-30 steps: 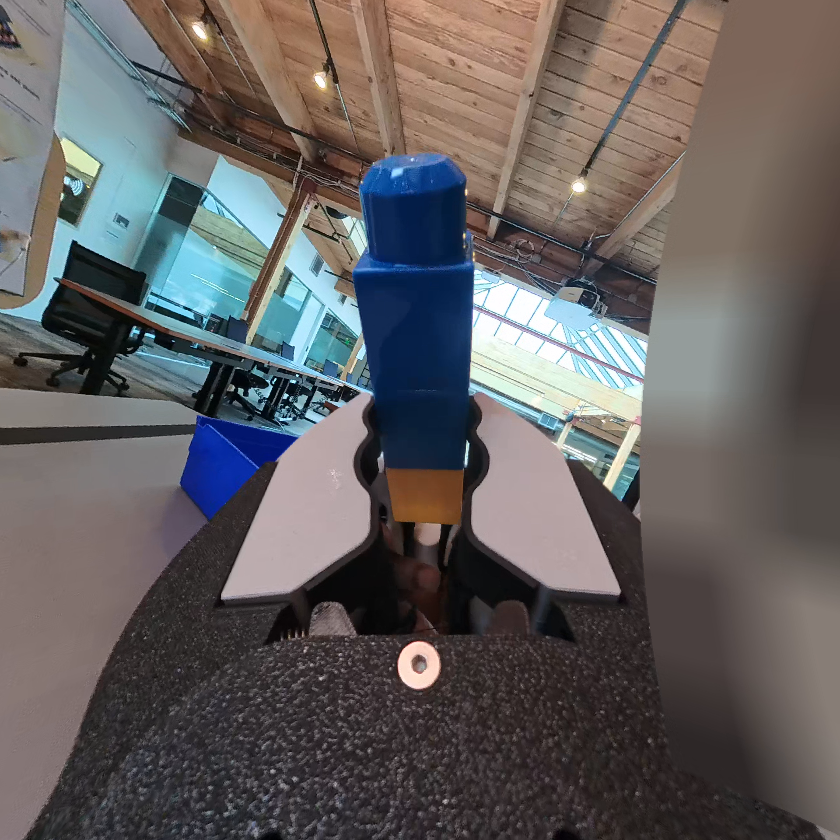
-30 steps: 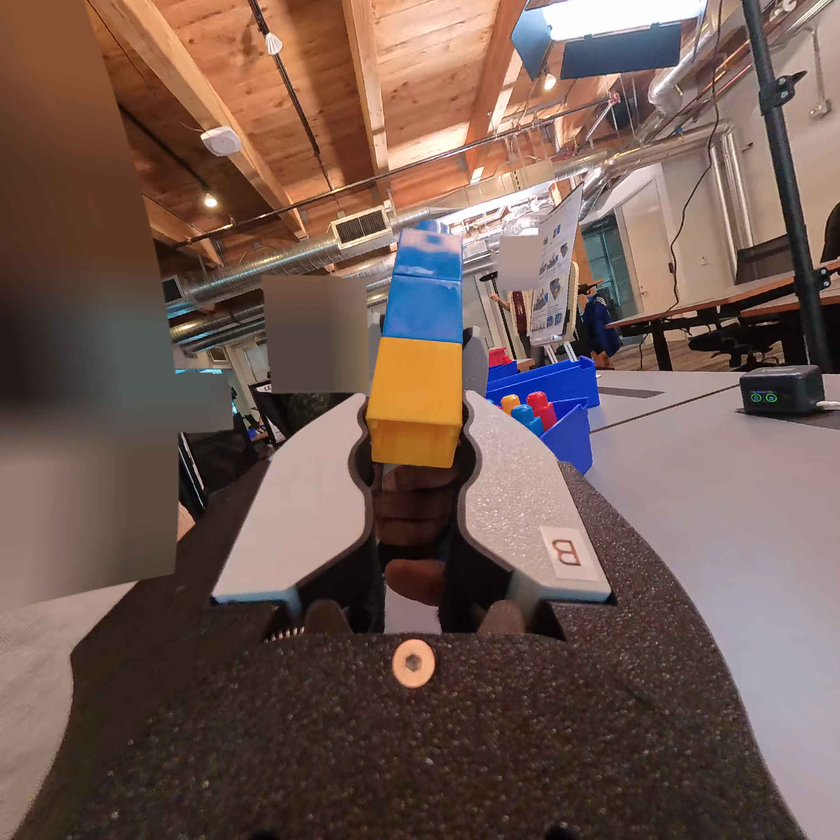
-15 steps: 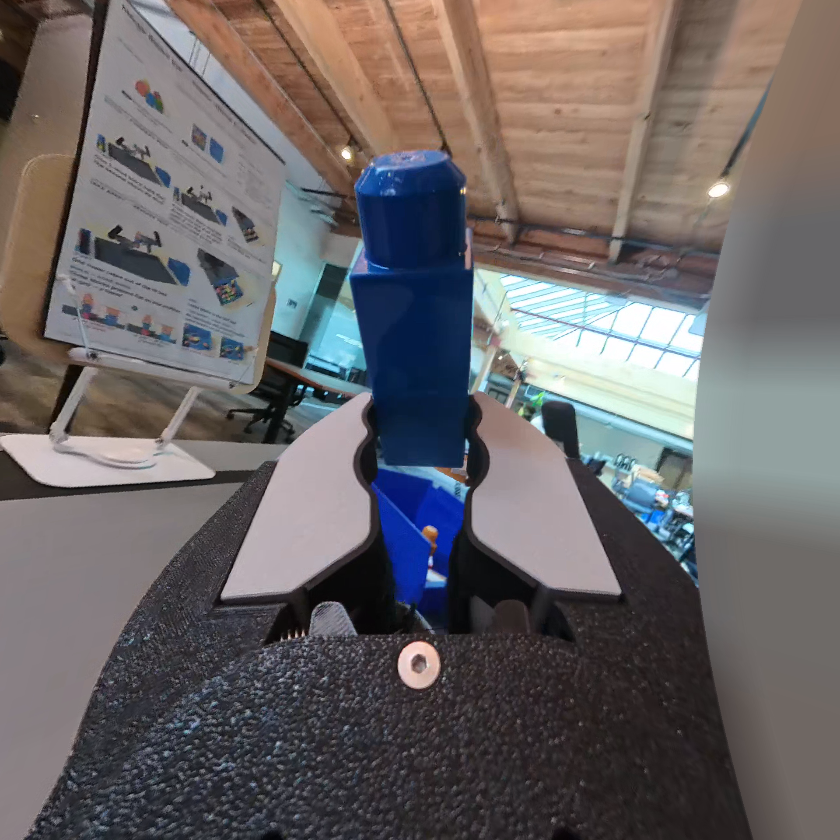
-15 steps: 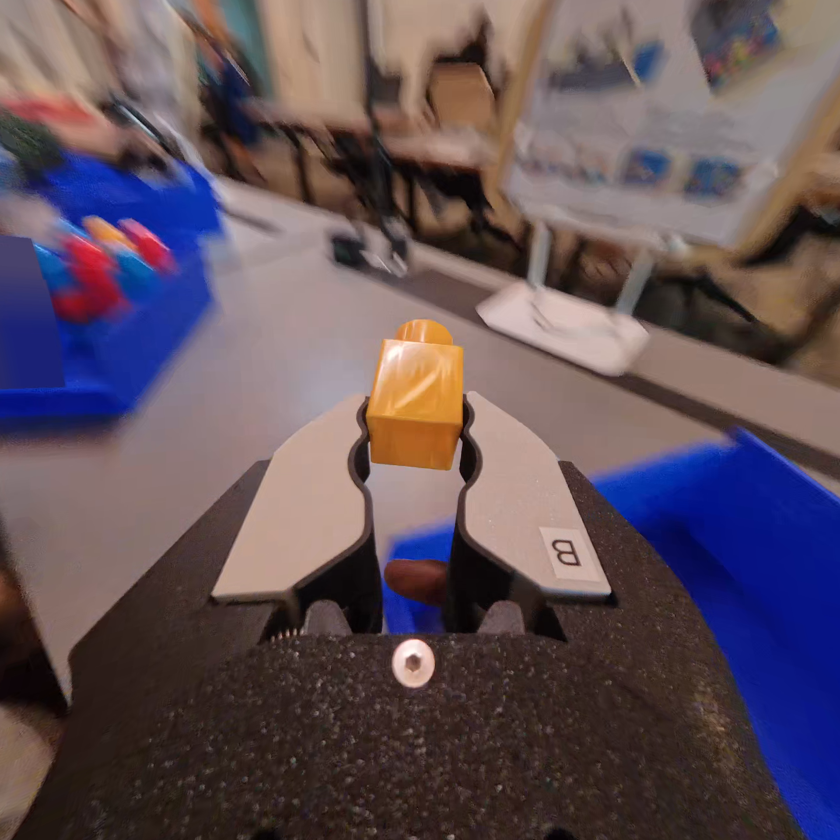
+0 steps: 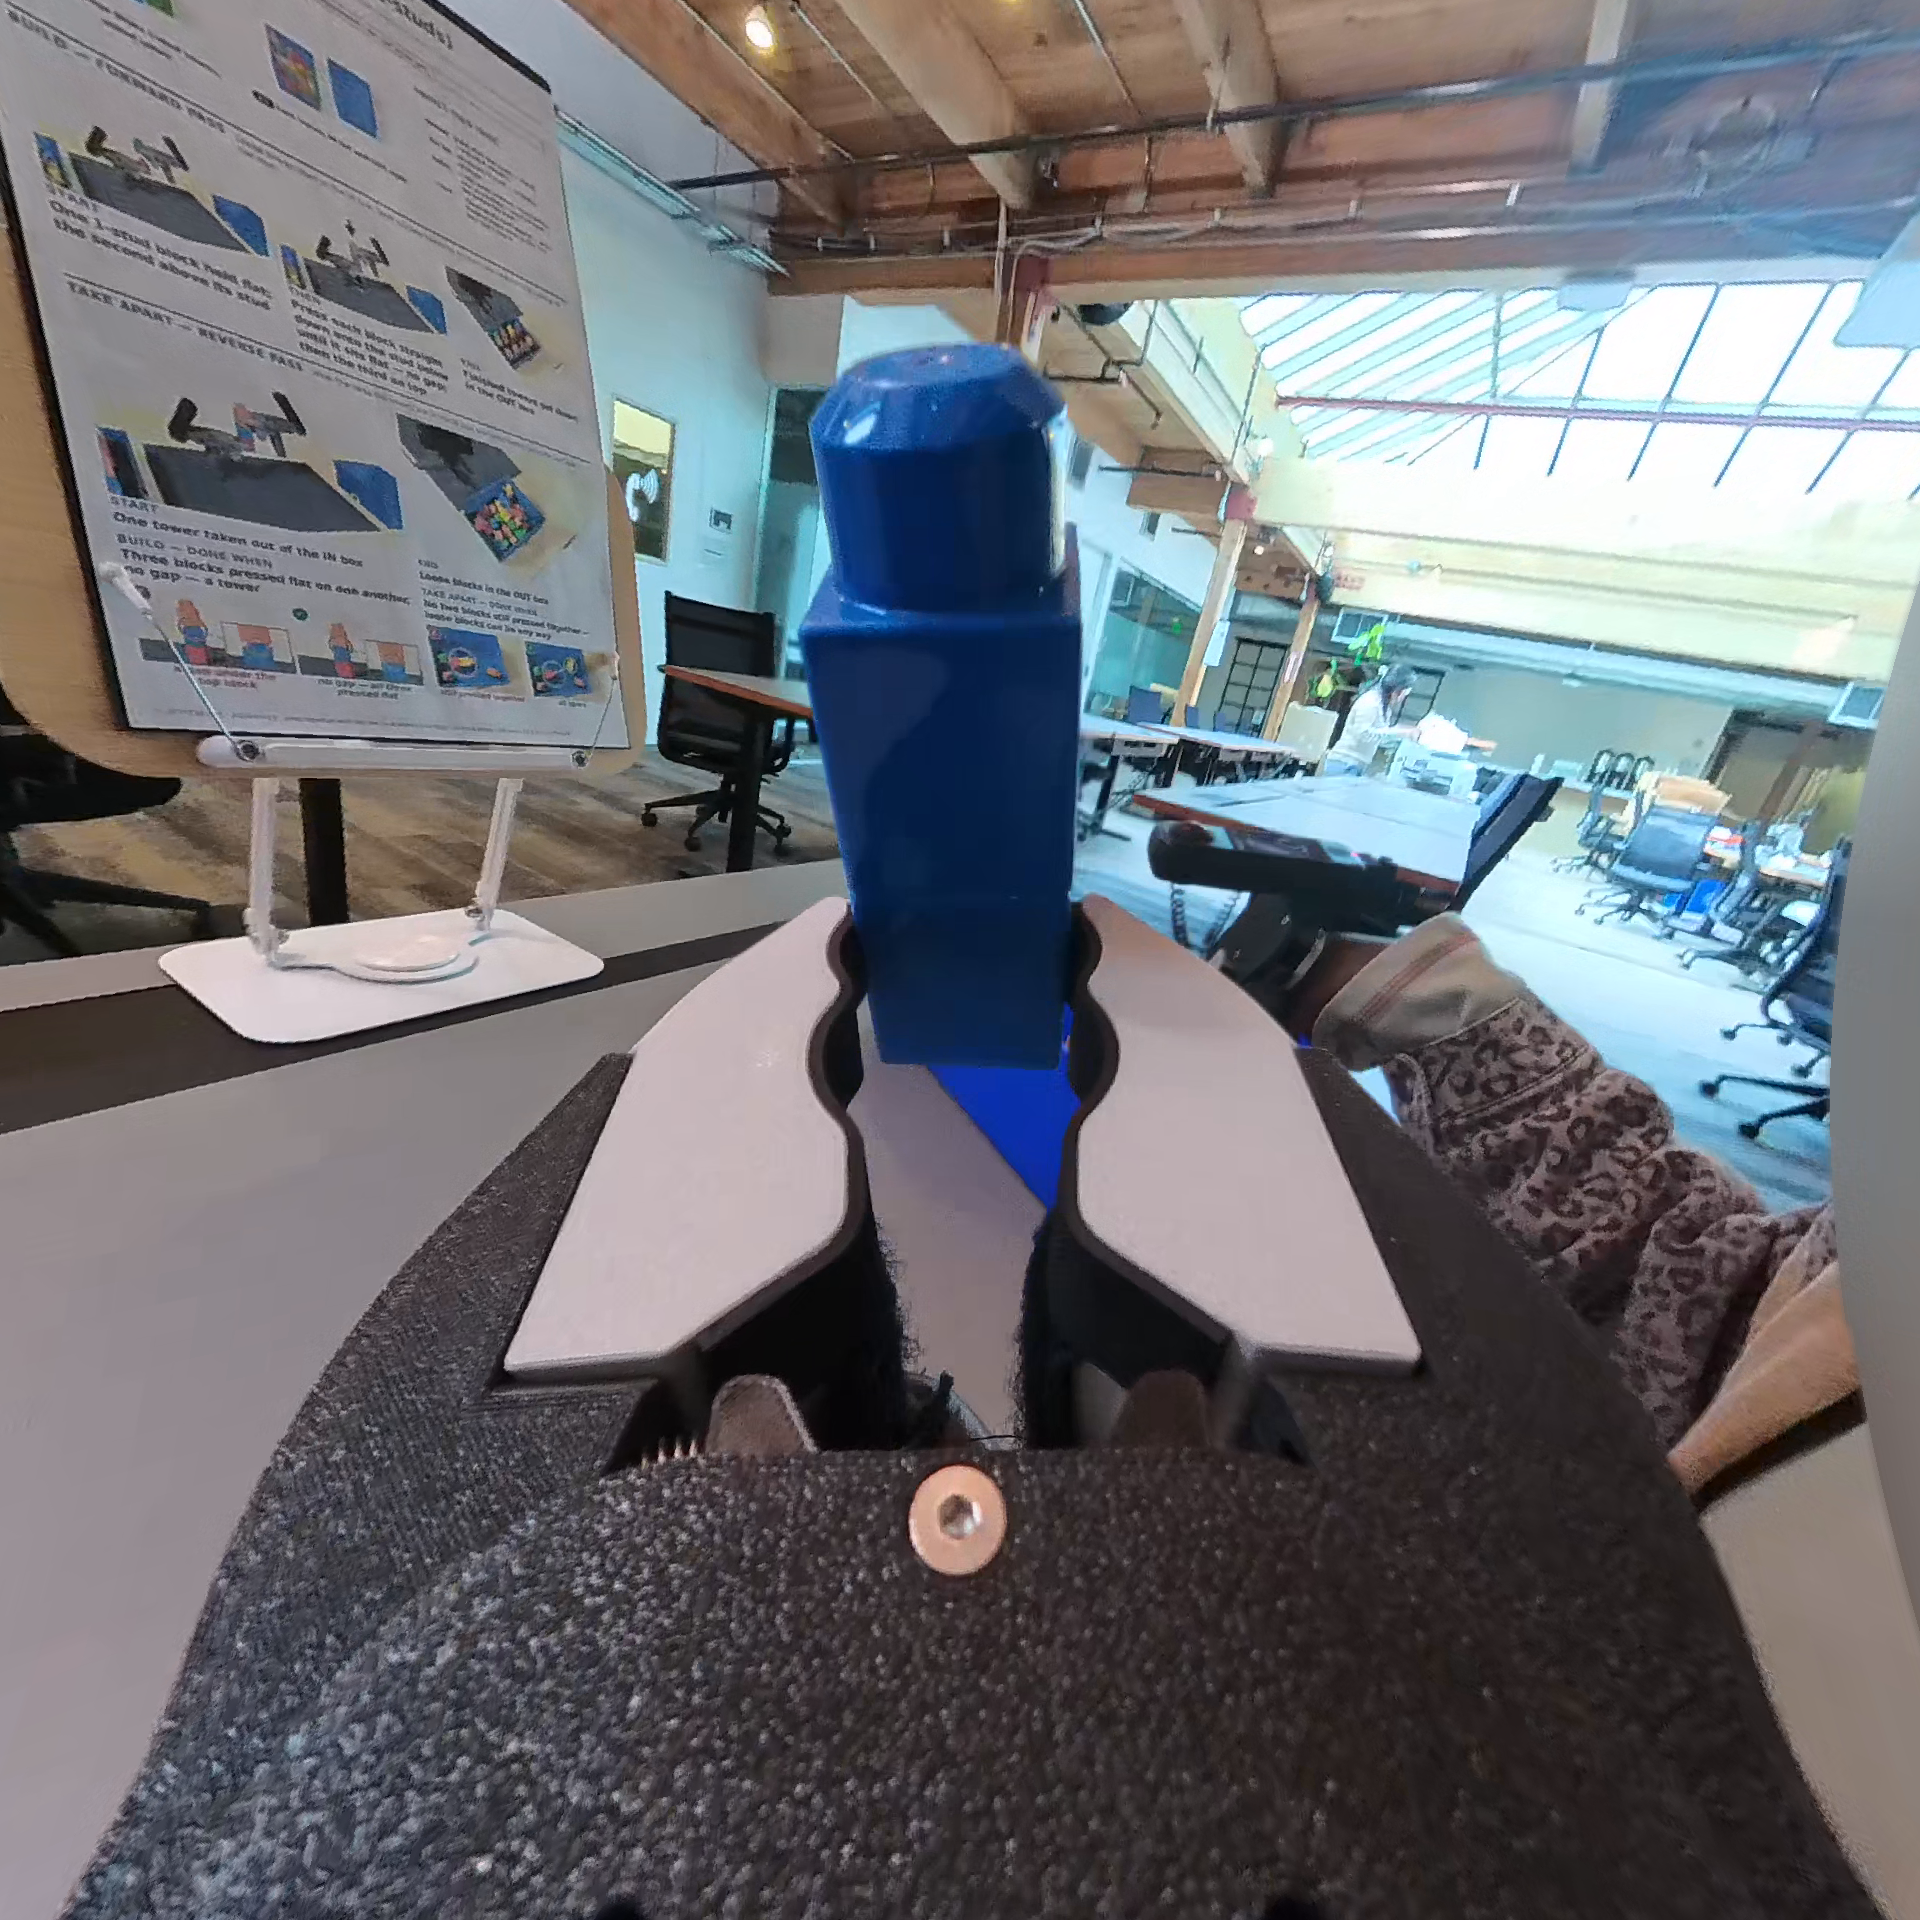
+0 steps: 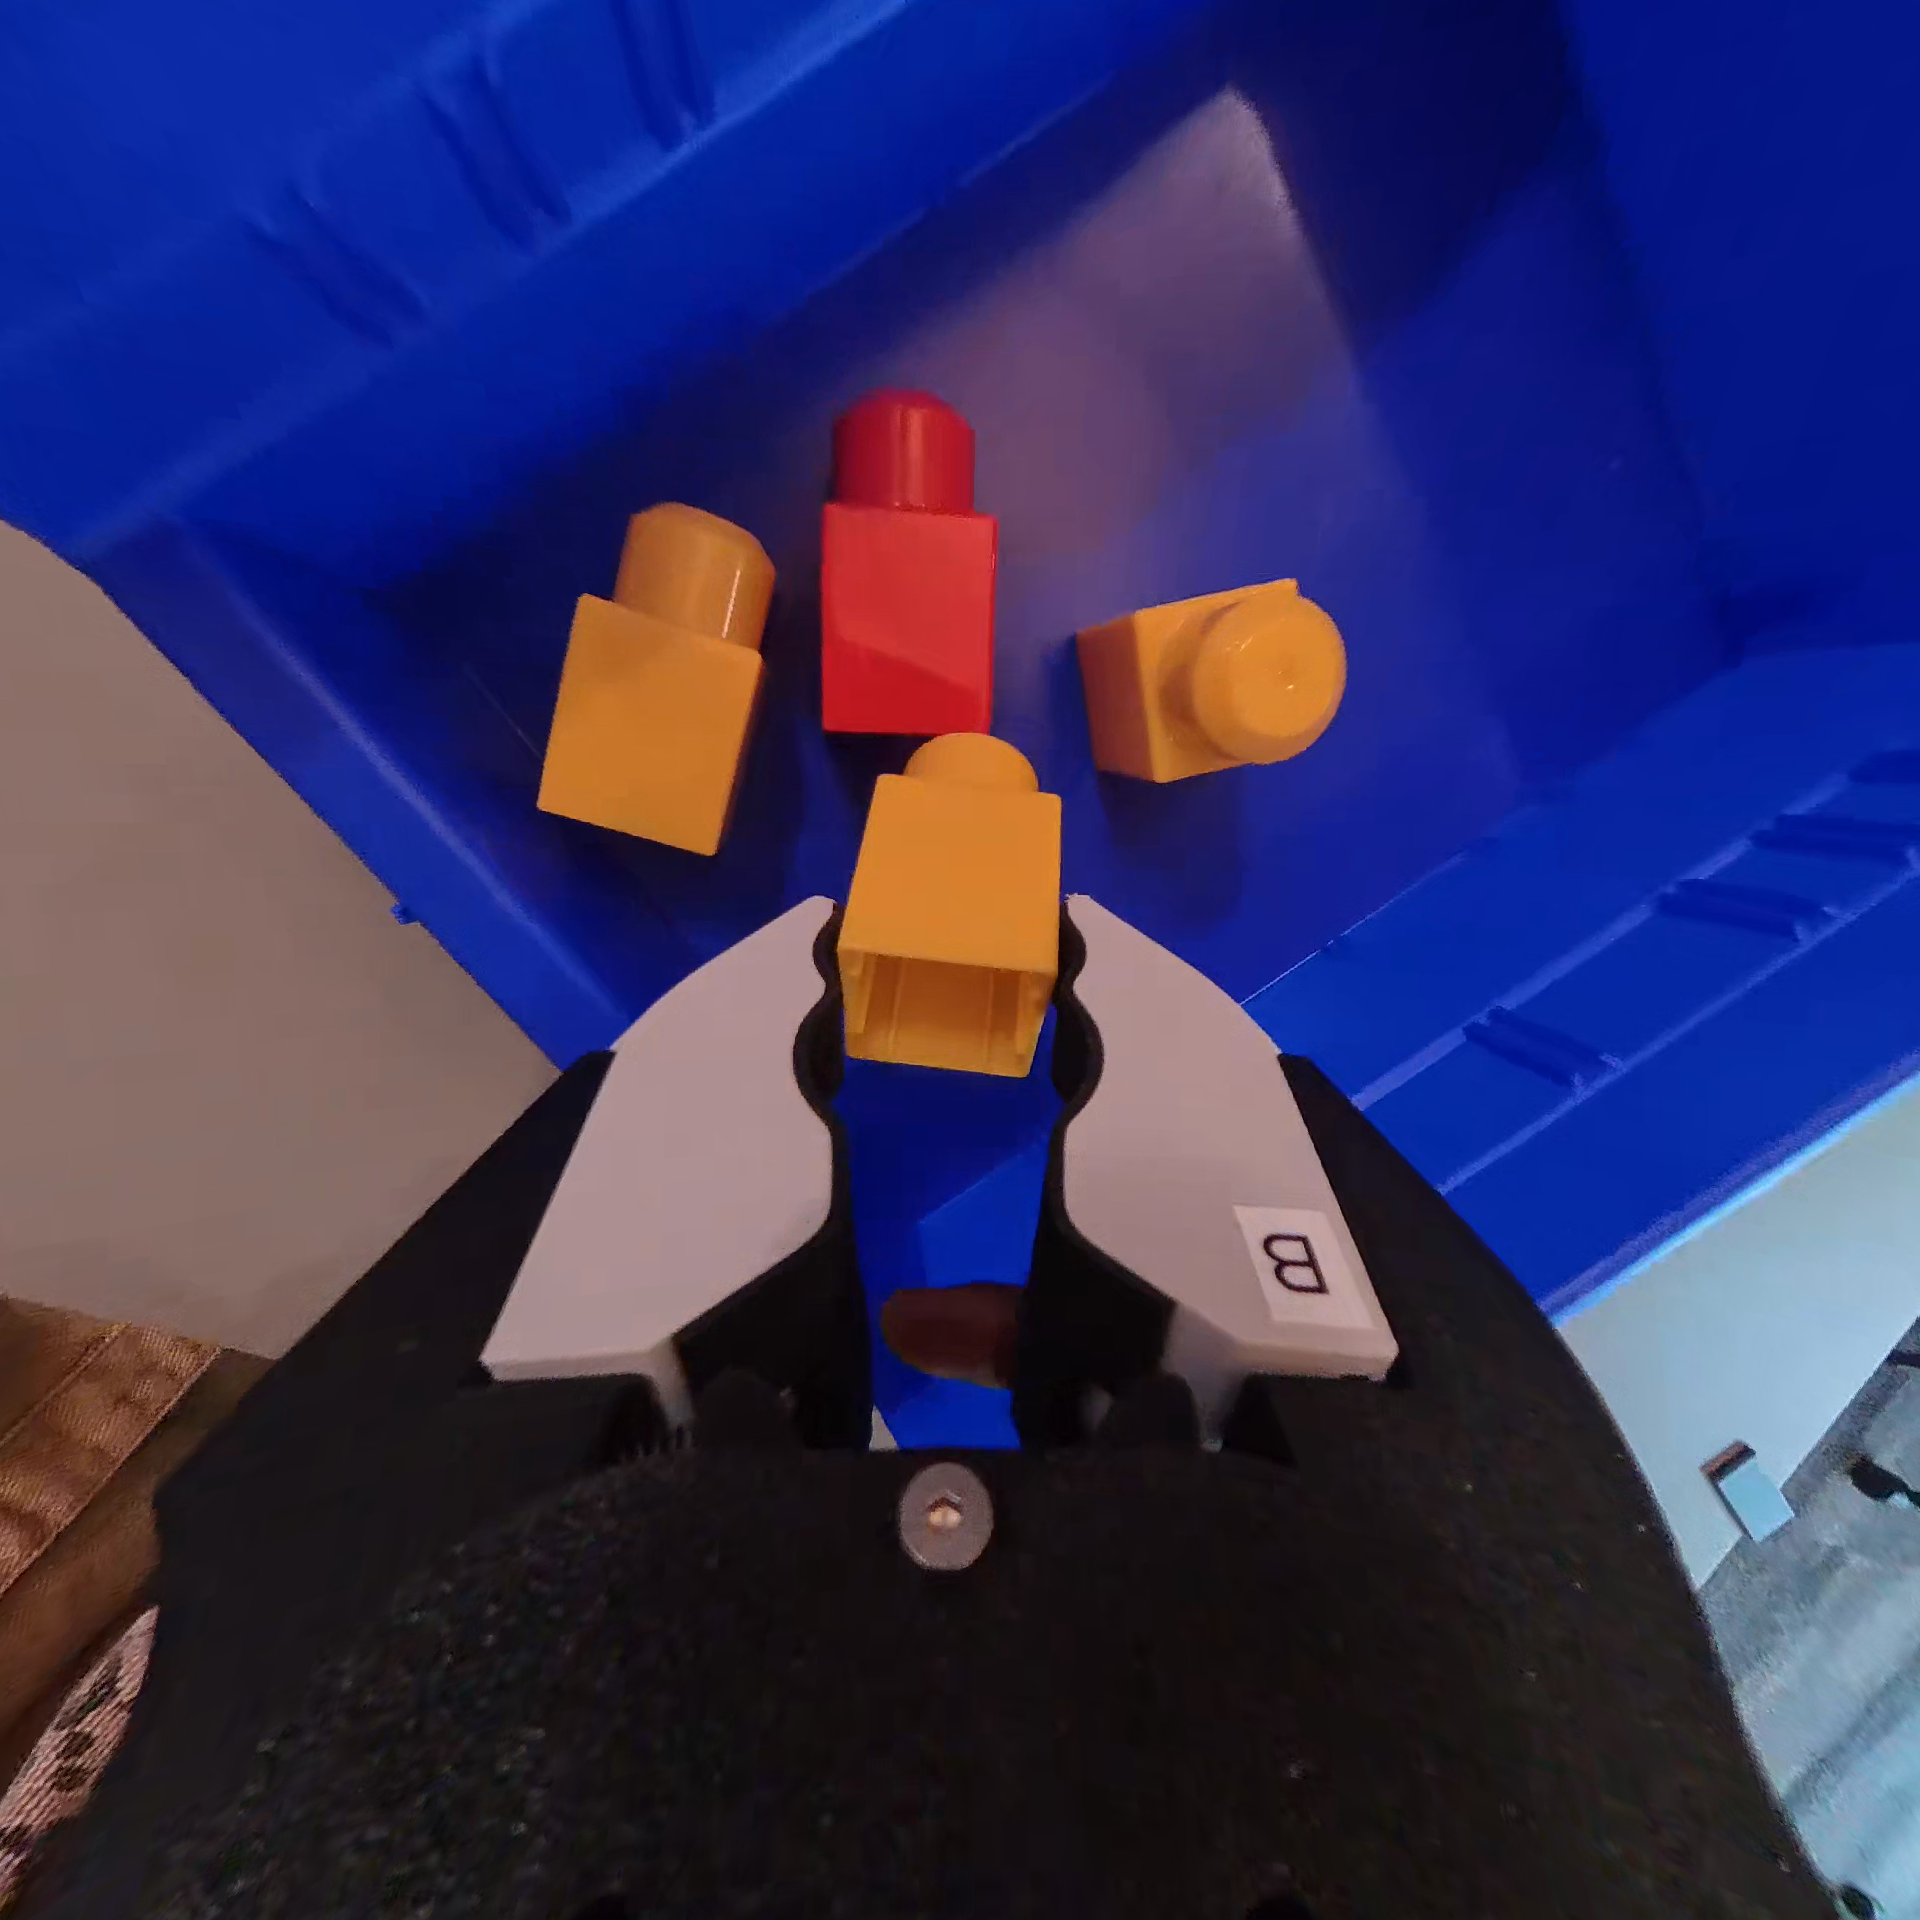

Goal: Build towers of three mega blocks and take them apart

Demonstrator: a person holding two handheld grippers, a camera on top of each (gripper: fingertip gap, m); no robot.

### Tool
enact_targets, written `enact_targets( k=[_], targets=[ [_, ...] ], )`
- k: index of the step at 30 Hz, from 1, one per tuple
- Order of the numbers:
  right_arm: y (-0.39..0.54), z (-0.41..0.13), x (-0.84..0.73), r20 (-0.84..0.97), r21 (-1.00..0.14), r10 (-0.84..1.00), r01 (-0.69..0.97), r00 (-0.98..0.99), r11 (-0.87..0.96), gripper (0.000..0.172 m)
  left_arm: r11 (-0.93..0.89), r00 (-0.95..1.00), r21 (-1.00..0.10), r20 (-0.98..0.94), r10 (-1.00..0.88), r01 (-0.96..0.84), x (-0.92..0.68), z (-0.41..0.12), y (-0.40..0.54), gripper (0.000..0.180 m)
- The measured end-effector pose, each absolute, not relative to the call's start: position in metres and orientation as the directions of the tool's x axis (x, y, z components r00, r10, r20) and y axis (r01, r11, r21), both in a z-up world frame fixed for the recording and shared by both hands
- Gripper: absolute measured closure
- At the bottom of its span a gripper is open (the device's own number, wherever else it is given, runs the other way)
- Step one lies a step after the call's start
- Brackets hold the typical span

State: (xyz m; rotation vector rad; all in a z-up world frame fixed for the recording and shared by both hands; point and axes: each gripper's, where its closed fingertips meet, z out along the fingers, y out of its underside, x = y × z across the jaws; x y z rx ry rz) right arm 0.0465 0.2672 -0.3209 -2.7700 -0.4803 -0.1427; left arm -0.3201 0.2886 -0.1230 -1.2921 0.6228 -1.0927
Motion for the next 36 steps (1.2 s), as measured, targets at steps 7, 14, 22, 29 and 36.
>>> enact_targets(
  k=[7,14,22,29,36],
  targets=[
    [0.262,-0.329,0.050,0.144,-0.245,0.304,0.332,0.942,-0.911,0.118,-0.086,0.418,-0.976,0.165,-0.893,0.202,-0.311,-0.137,0.291,0.144],
    [0.310,-0.220,-0.001,0.191,-0.796,0.374,0.366,0.908,-0.482,0.100,-0.034,0.447,-0.998,0.003,-0.895,-0.060,-0.287,-0.168,0.286,0.144],
    [0.243,-0.136,-0.168,0.026,-0.999,0.929,0.034,0.369,0.014,0.098,-0.033,0.174,-0.900,-0.048,-0.984,-0.435,-0.246,-0.237,0.242,0.144],
    [0.235,-0.174,-0.233,-0.106,-0.990,0.979,0.078,0.173,-0.120,0.097,-0.083,0.048,-0.892,0.069,-0.996,-0.445,-0.234,-0.247,0.219,0.144],
    [0.227,-0.193,-0.247,-0.148,-0.979,0.984,0.125,0.097,-0.160,0.112,-0.080,0.040,-0.895,0.069,-0.997,-0.439,-0.234,-0.248,0.219,0.144]
  ],
)
